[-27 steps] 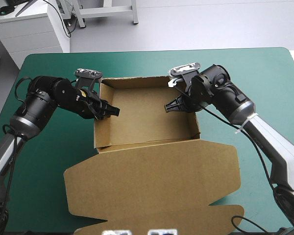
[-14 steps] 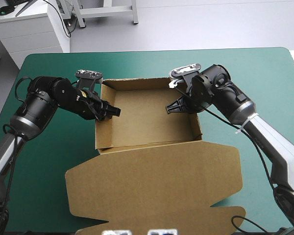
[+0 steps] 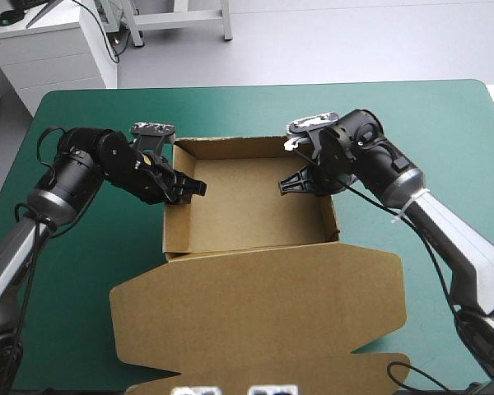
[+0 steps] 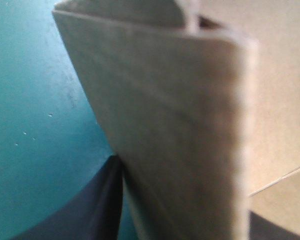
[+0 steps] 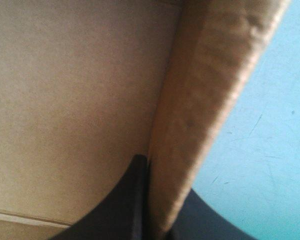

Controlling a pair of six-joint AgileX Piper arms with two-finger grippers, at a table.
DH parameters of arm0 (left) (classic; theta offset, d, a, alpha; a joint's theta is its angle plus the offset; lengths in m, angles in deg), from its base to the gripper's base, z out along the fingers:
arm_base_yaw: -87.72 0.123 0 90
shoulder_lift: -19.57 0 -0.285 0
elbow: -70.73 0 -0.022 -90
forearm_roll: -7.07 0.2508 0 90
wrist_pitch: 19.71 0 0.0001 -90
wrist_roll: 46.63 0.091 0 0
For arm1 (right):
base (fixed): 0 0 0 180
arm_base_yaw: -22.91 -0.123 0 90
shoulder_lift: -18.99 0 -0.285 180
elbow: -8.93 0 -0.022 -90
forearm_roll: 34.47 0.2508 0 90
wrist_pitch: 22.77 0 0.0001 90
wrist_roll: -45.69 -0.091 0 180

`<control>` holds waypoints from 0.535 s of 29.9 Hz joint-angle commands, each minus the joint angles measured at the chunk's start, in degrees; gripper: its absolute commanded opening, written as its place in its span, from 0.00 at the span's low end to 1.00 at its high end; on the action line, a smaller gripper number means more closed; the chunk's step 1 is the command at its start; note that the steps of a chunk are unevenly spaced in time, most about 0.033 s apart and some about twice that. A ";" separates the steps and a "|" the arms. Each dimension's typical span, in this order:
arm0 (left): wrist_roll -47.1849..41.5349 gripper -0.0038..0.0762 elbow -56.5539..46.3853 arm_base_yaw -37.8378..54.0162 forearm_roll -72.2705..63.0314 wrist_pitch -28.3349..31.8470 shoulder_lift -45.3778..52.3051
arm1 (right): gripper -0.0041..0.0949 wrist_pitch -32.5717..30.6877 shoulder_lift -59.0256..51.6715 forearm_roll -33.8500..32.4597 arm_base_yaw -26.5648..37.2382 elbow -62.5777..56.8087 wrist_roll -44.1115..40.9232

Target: Fold the box

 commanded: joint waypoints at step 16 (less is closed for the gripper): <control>-4.99 0.04 1.99 -1.88 7.36 -0.37 -5.43 | 0.04 4.70 10.13 16.53 -1.41 1.61 2.26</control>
